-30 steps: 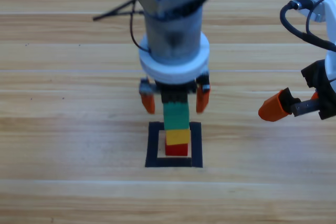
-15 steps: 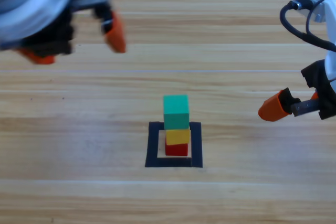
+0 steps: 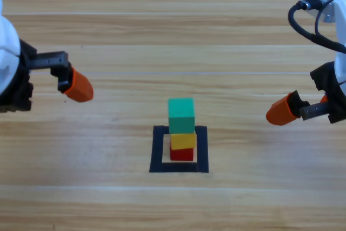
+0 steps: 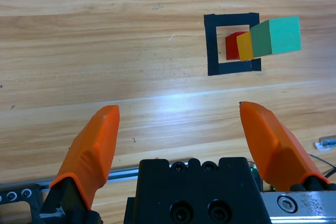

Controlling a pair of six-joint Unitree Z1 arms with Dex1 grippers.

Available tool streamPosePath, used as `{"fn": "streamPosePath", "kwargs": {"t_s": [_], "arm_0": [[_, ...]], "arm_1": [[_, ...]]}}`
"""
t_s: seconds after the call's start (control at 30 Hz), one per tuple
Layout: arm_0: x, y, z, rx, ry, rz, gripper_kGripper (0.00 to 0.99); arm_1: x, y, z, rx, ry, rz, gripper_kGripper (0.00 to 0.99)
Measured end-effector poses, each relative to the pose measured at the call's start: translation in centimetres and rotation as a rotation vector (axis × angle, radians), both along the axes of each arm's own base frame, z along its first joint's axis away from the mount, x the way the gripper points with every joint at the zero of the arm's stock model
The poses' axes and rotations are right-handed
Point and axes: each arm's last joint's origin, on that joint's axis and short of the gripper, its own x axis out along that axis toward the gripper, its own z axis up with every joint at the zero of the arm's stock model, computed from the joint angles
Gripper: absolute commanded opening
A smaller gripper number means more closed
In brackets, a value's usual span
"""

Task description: Stack the blocks in the rectangular block: red at the bottom, yellow in the middle, green on top

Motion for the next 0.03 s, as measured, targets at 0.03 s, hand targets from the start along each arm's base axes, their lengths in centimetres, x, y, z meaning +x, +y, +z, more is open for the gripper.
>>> {"fn": "streamPosePath", "kwargs": {"t_s": [0.03], "arm_0": [[-0.03,0.05,0.06,-0.002,-0.002,0.0,0.979]], "arm_1": [[0.0,0.0,0.0,0.0,0.0,0.0,0.99]]}}
